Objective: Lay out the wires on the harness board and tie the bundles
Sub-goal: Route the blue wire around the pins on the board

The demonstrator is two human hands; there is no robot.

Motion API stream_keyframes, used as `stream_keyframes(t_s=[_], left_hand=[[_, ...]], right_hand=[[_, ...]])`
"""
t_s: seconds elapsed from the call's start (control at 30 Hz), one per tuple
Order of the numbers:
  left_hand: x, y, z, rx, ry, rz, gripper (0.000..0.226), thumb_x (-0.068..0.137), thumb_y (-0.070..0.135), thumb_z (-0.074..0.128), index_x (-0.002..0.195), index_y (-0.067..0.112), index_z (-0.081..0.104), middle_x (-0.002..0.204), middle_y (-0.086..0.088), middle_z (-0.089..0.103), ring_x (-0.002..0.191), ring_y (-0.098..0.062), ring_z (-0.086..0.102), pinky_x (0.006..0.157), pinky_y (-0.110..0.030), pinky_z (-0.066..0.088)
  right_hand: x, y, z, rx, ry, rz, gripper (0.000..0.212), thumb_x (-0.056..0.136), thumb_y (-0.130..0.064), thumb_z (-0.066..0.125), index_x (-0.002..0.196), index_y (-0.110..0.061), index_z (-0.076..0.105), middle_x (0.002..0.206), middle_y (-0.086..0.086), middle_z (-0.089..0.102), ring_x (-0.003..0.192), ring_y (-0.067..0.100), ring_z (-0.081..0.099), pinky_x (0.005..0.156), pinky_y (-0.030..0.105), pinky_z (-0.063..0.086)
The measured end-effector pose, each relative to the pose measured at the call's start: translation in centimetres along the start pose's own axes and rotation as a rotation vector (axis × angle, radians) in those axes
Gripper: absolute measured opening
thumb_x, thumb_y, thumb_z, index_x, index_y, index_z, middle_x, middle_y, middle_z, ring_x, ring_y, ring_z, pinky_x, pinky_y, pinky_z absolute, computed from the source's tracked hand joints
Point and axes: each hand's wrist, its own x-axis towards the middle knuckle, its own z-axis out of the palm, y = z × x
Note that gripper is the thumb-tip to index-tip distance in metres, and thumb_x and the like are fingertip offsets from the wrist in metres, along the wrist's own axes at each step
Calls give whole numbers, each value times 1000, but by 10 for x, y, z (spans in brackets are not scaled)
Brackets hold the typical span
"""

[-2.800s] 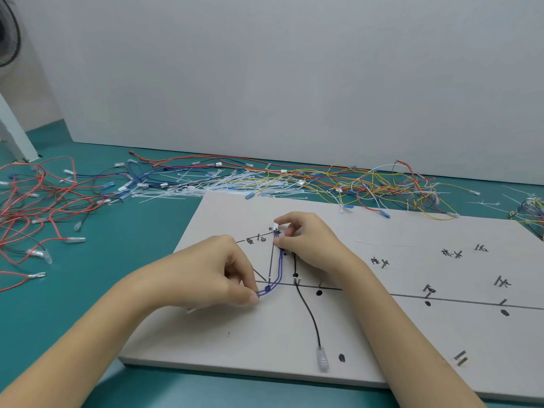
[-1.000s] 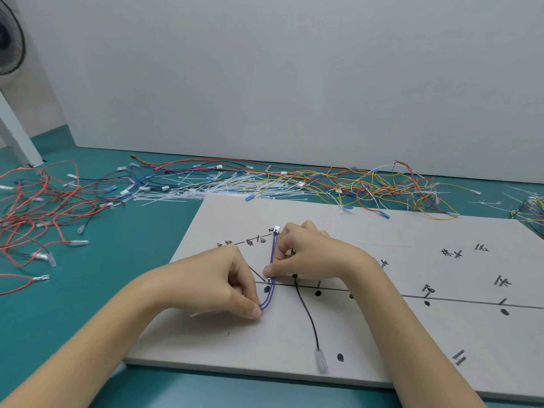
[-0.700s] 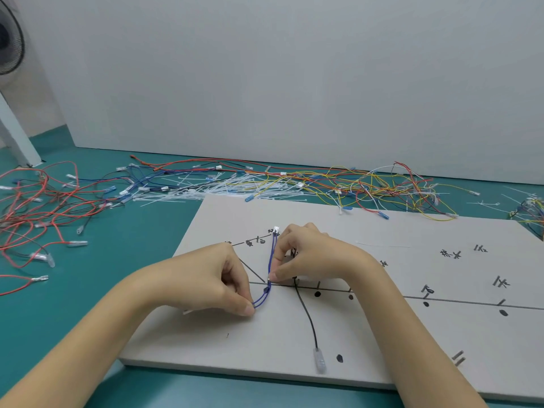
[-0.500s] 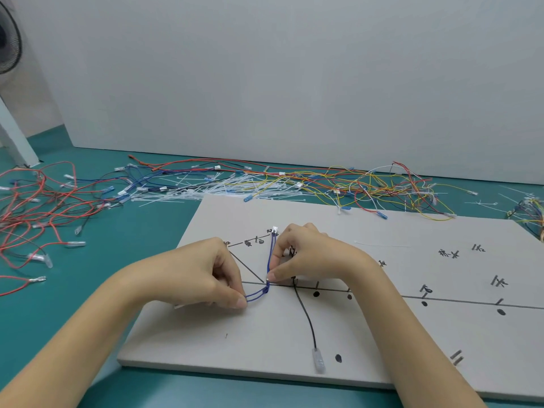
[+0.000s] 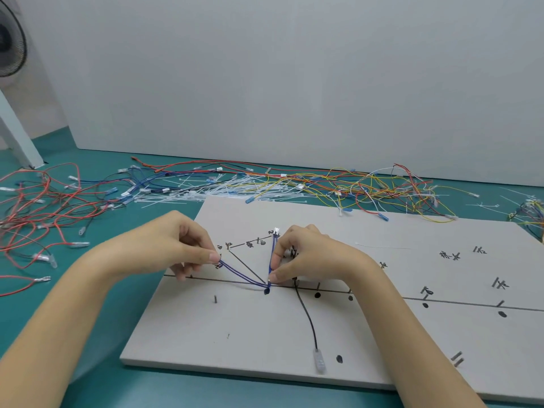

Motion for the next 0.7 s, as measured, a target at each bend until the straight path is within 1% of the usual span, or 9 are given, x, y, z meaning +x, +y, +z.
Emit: stream_keyframes(t_s=[0.1,0.17,0.23,0.3,0.37,0.5,0.57,0.7], left_hand=[[3,-5,-1,6,45,7,6,82,22,75,77,20,77,65,-1,67,57,-11,57,49,-24,49],[6,-9,-2,68,80,17,13,87,19,72,79,27,77,71,2,70,59,-10,55,51,-23,47],[9,-12,-2,137,115,31,20,89,18,69,79,34,75,75,5,72,60,-7,54,54,-19,44],[11,-12,-1,158,139,41,23,90,17,68,79,36,74,78,5,73,61,-6,54,55,-16,44],[12,-13,1,187,160,46,22,89,17,69,78,36,74,78,6,72,64,-5,56,60,-19,44],[14,-12,4,252,203,33,18,89,19,69,76,31,73,76,9,71,69,-8,60,70,-29,47],[14,-11,5,302,206,23,16,89,22,69,77,31,73,78,9,71,75,-11,62,75,-32,49],[15,-9,9,378,209,-3,16,89,25,69,76,34,71,80,8,69,79,-15,62,75,-32,49]], right_hand=[[0,1,0,7,2,-1,18,65,-49,80,75,-43,67,112,-3,49,113,19,39,98,39,40],[0,1,0,8,0,-2,18,65,-49,80,74,-43,66,112,-4,48,113,19,39,98,40,40],[0,1,0,6,0,-4,19,65,-49,81,73,-43,65,112,-4,48,114,19,38,98,41,40],[0,1,0,9,1,-5,19,65,-49,81,73,-43,65,111,-5,48,113,19,39,98,41,40],[0,2,0,9,2,-5,19,65,-50,81,73,-43,65,111,-5,49,113,18,39,97,41,41],[1,3,0,8,5,-5,19,65,-50,80,73,-44,64,111,-5,49,114,18,38,97,41,41],[1,3,0,6,5,-8,19,64,-51,80,73,-44,64,111,-5,50,113,18,38,97,41,41],[2,5,1,7,6,-7,20,64,-51,80,75,-45,64,111,-6,49,113,18,39,96,41,41]])
